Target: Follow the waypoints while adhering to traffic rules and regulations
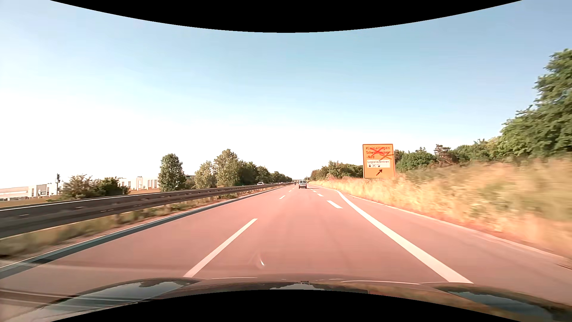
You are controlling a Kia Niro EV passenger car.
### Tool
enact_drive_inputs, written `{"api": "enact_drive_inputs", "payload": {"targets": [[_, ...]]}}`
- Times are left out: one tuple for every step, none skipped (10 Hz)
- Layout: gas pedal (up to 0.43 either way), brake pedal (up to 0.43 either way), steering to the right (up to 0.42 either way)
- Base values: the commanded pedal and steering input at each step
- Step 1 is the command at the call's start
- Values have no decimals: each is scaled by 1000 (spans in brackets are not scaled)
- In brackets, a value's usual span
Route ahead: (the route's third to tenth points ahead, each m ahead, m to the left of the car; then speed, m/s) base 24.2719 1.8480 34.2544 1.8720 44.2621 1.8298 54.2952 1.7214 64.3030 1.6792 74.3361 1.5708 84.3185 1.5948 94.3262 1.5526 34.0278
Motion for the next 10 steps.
{"api": "enact_drive_inputs", "payload": {"targets": [[390,6,-2],[390,6,-2],[390,6,-2],[390,6,-2],[390,6,-2],[378,6,-1],[370,6,-1],[319,6,-1],[299,6,-1],[260,6,-1]]}}
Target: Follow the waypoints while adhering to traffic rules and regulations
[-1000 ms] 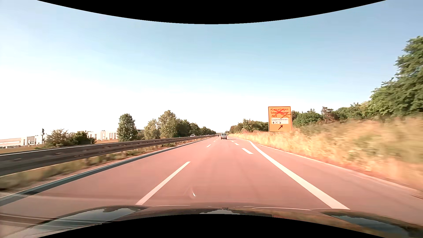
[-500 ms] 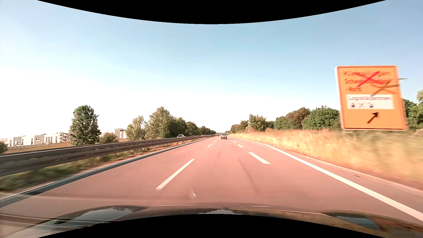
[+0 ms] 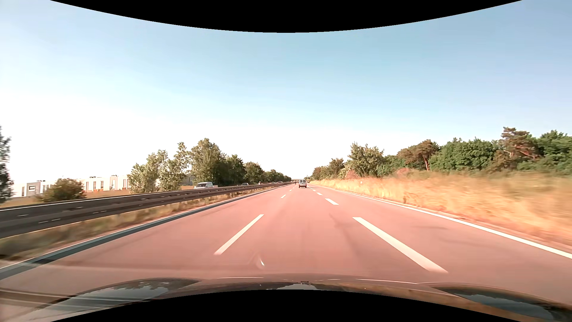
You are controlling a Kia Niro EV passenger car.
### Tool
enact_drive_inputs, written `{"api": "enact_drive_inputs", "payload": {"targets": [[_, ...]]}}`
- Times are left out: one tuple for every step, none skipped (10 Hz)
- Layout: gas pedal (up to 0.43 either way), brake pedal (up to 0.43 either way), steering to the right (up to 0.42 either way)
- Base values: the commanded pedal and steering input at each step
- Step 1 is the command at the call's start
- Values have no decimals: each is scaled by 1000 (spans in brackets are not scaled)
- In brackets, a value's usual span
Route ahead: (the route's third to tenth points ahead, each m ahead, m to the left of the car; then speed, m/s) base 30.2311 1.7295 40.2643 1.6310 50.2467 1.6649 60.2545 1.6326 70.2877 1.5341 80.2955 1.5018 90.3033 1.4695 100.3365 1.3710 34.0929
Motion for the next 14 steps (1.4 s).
{"api": "enact_drive_inputs", "payload": {"targets": [[209,6,-2],[209,6,-2],[209,6,-3],[189,6,-3],[189,6,-3],[189,6,-1],[189,6,-1],[189,6,-1],[189,6,0],[177,6,0],[177,6,0],[177,6,0],[177,6,0],[177,6,0]]}}
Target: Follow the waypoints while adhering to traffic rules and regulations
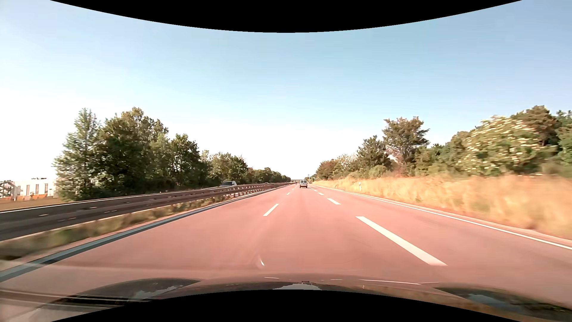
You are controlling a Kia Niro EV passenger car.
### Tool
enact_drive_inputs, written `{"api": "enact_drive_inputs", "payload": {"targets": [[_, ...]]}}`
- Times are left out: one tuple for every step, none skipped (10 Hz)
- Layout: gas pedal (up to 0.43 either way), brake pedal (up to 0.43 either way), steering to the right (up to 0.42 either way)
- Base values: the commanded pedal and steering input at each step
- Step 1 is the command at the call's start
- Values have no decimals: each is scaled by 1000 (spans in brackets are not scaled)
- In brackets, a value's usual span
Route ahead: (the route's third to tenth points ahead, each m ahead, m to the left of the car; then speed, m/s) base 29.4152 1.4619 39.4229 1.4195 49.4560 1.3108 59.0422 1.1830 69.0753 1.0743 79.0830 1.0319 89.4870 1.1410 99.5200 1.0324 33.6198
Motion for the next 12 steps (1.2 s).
{"api": "enact_drive_inputs", "payload": {"targets": [[177,6,0],[177,6,0],[177,6,0],[177,6,0],[177,6,0],[177,6,0],[177,6,0],[177,6,0],[177,6,0],[177,6,-1],[177,6,-1],[177,6,-2]]}}
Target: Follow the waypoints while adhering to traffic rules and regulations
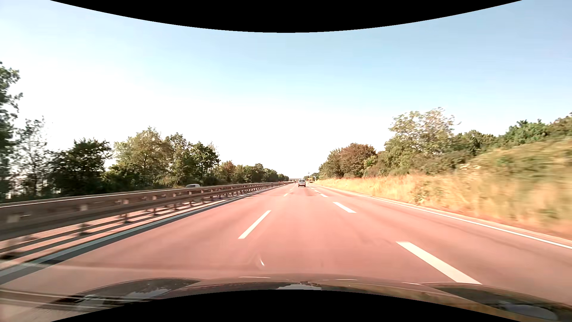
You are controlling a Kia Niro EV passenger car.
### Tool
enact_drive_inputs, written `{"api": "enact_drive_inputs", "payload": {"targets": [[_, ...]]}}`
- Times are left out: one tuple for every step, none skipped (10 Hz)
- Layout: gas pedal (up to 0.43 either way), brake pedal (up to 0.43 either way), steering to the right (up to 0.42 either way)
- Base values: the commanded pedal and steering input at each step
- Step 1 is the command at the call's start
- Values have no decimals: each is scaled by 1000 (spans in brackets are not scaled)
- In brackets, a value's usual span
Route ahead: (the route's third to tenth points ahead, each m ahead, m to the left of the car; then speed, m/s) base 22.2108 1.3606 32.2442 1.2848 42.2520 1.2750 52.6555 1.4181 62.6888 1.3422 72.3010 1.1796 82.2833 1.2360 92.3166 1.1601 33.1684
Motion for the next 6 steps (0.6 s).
{"api": "enact_drive_inputs", "payload": {"targets": [[177,6,-2],[177,6,-2],[177,6,-2],[177,6,-2],[177,6,-2],[177,6,-2]]}}
